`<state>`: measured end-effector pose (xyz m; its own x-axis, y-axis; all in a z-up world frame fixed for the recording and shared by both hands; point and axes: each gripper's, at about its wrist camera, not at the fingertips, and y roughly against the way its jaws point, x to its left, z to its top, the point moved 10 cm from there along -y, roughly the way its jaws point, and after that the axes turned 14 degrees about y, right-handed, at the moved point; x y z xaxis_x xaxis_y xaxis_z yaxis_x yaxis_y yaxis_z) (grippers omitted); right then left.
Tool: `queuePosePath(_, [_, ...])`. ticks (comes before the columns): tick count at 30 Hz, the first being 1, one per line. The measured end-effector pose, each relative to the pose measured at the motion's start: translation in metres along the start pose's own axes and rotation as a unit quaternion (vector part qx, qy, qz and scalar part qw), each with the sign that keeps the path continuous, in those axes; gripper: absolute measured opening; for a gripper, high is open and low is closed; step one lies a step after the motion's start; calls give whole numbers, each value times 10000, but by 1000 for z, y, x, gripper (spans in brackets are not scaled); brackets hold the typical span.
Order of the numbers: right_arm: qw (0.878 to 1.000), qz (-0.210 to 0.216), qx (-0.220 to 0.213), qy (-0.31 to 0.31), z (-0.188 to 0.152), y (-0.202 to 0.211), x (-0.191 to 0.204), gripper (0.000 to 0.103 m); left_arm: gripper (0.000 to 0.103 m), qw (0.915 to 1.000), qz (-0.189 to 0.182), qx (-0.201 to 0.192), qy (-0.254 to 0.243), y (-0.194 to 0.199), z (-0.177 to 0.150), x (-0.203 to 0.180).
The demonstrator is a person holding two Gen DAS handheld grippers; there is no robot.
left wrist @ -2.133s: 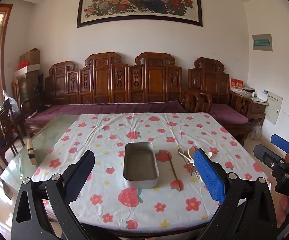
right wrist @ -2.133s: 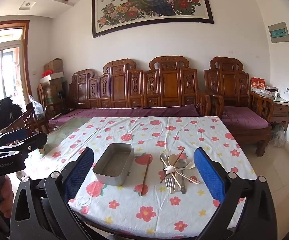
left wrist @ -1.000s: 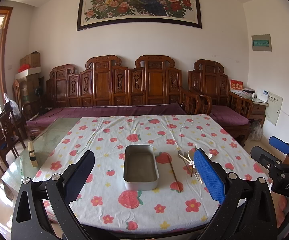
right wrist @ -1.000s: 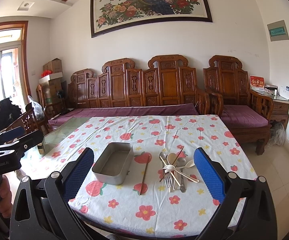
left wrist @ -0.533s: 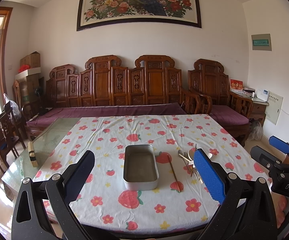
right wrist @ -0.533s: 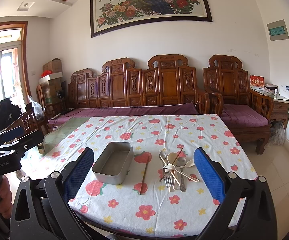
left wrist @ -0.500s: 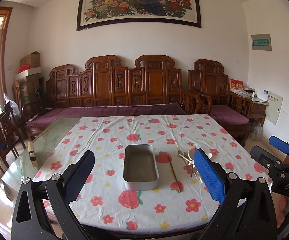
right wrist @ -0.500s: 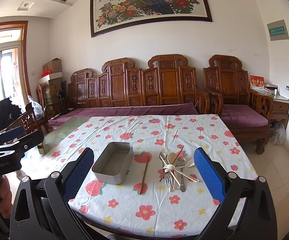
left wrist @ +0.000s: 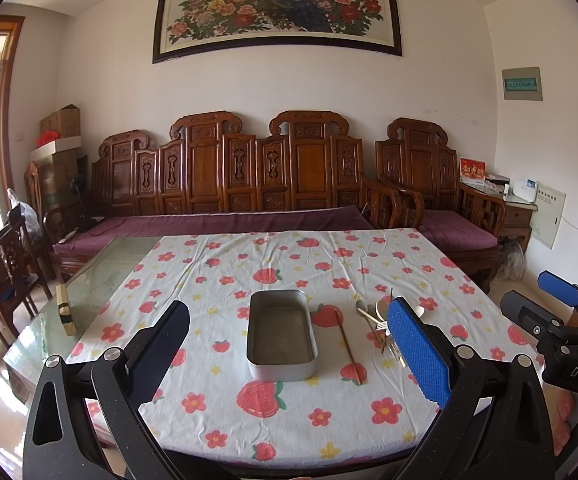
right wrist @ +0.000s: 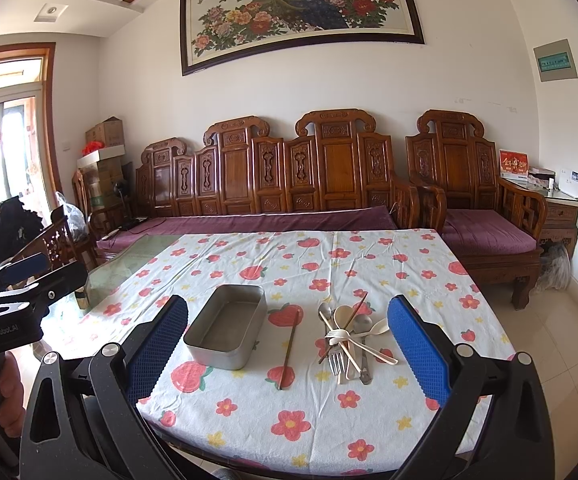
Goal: Organize utensils
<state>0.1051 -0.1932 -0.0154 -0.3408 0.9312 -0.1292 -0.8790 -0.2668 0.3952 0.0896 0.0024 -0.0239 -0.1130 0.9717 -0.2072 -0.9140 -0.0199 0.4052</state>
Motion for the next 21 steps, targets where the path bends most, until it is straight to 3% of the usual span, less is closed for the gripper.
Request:
queuePosePath(10, [10000,42,71,-14,-8,-5,3,100,96,10000,4,68,-20,-4,-3,-2])
queuePosePath(18, [9995,111,282,70,-28,-27,-1,100,96,9989,-26,462,-111,-35,-25,-3])
queuePosePath(21, [9991,109,403,84,-36,-38,-6,95,96,9980,-75,606,-156,-48,-35,-5])
